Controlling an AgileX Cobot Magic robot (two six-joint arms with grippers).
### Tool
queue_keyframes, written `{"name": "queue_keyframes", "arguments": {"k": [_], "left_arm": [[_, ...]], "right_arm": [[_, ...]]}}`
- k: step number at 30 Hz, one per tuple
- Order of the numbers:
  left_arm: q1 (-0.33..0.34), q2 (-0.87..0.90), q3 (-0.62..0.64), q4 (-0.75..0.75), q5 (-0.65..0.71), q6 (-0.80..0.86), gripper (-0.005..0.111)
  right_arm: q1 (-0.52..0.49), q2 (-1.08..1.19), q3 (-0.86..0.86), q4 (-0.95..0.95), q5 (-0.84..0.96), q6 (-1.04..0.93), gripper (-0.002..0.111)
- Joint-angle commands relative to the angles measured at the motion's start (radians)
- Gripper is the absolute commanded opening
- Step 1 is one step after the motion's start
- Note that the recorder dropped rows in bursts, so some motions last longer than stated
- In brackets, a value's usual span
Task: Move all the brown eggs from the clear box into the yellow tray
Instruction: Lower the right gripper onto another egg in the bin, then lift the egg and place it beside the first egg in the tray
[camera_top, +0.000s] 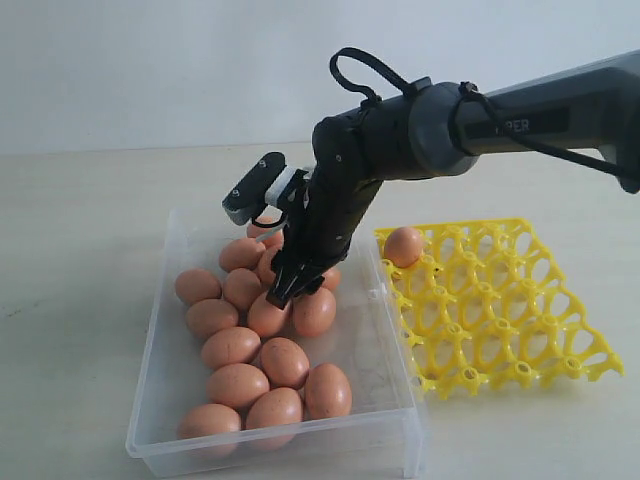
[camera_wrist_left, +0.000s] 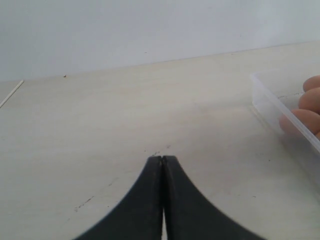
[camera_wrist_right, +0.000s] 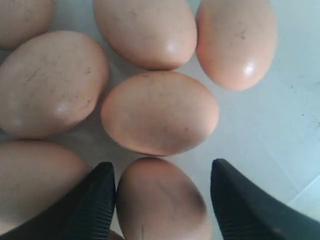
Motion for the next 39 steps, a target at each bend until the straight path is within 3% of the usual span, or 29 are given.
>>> {"name": "queue_keyframes", "arguments": {"k": [1,5,10,11,28,33,39], "left_arm": [[-0.001,0.001,-0.004,0.001,-0.014,-0.006,0.000],[-0.001,0.001,-0.004,0.001,-0.014,-0.006,0.000],[-0.001,0.001,-0.004,0.001,-0.014,-0.006,0.000],[-0.001,0.001,-0.004,0.001,-0.014,-0.006,0.000],[-0.001,0.001,-0.004,0.001,-0.014,-0.006,0.000],[-0.001,0.001,-0.004,0.001,-0.014,-0.006,0.000],[-0.001,0.001,-0.004,0.001,-0.014,-0.006,0.000]], "right_arm": [[0.003,-0.002,-0.007,-0.009,-0.021,-0.015,0.055],[0.003,0.010,-0.007,-0.009,0.020,-0.008,0.046],[0.003,0.013,-0.007,-0.006,0.040,0.022,0.004],[0.003,0.007,-0.007,-0.002,0.040,0.024,0.000],[0.001,-0.263,0.013,0.003,-0.038,0.195,0.000],[-0.030,-0.409,0.196,0.024,-0.223,0.242,0.000],[-0.138,-0.589,0.490,0.028,-0.504,0.256,0.000]]}}
